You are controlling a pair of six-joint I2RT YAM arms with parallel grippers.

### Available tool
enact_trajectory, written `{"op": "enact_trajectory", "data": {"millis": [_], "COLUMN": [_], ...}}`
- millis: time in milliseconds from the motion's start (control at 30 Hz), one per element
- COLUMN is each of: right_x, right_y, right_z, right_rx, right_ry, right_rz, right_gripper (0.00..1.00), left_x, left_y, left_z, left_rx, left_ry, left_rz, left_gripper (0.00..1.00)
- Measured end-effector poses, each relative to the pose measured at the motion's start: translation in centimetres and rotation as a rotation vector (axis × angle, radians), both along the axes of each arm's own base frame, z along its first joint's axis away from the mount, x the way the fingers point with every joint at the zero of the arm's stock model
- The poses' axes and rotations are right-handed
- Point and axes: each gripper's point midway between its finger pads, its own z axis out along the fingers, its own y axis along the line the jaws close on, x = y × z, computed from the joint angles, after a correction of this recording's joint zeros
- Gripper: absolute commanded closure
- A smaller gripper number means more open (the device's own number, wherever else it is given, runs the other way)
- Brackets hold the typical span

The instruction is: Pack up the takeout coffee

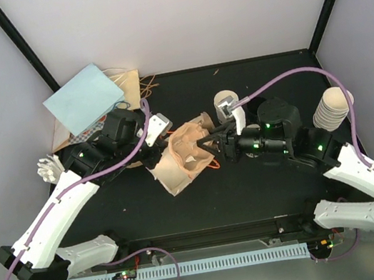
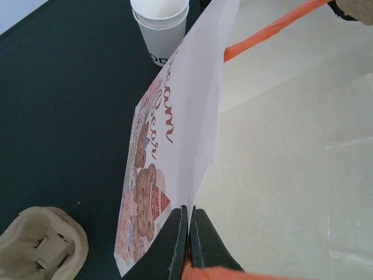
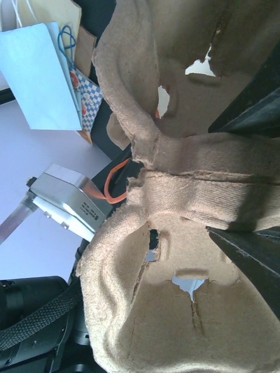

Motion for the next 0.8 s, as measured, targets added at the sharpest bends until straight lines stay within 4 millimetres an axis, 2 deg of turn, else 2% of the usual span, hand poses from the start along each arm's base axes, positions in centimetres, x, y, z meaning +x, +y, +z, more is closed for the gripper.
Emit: {"op": "enact_trajectory", "data": {"millis": [167,433,800], "right_x": [0.4,1.1,1.3], "right_y": [0.4,1.2,1.7], "right_z": [-0.6,-5.1,-6.2], "right_rx": [0.008,-0.054,-0.087], "right_ry": [-0.012,0.018,0.011], "right_rz": [-0.004,-0.004,0.015], "right_gripper": [0.62,0.65,0.65], "left_x": [0.0,0.1,0.4], "left_y": [0.0,0.0,0.1], "left_z": [0.0,-0.2,-0.4], "left_rx": [-0.005,-0.003,0.007], "left_ry": [0.006,0.013,0.017], "left_rz": [0.008,0.020,0.034], "left_gripper": [0.98,0.98,0.98]}}
